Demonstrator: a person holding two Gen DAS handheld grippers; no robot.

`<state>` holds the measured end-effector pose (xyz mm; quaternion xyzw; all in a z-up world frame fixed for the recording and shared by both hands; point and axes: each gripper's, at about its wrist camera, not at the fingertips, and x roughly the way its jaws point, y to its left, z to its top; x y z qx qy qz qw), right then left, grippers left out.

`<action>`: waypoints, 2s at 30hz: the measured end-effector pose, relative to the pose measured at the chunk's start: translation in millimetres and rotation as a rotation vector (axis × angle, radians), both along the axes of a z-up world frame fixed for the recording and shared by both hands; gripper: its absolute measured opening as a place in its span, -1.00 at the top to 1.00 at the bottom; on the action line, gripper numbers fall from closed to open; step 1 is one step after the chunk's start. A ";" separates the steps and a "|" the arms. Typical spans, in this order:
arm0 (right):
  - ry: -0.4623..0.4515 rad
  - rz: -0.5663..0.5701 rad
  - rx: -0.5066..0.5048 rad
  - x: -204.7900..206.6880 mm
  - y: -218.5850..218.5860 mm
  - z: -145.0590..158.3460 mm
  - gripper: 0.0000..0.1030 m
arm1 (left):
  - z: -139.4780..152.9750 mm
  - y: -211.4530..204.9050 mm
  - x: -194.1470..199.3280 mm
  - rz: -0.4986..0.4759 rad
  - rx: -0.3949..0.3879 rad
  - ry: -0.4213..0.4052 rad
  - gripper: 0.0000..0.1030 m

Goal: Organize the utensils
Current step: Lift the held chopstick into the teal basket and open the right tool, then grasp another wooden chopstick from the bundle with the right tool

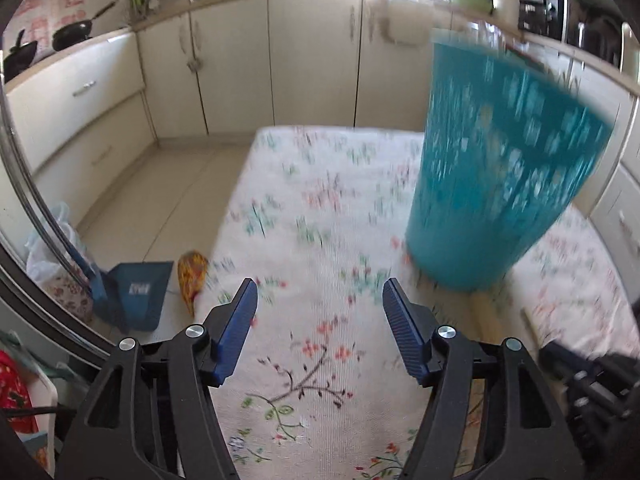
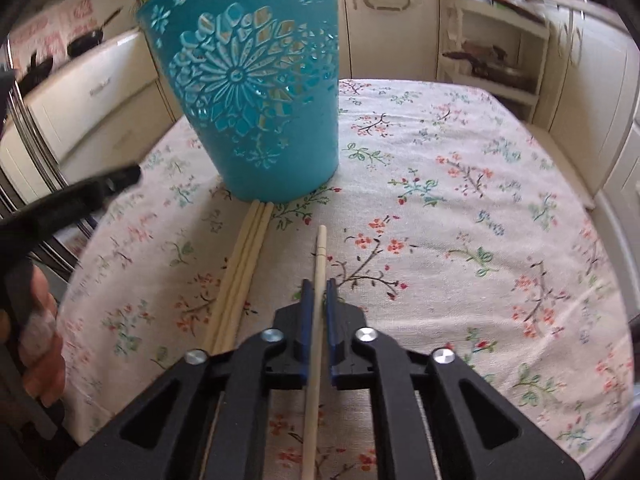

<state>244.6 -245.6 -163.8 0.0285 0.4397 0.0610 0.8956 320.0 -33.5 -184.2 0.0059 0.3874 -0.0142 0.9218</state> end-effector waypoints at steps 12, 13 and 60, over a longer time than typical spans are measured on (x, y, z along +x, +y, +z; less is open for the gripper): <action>-0.203 -0.024 0.454 -19.5 -58.3 107.6 0.89 | -10.9 1.7 8.1 0.000 -0.042 0.068 -0.51; -0.231 -0.019 0.471 -16.5 -58.7 118.9 0.89 | -11.3 0.3 7.9 -0.005 -0.036 0.070 -0.51; -0.015 -0.023 0.199 15.9 17.4 13.8 0.74 | -3.4 14.5 0.1 0.046 -0.087 0.032 -0.57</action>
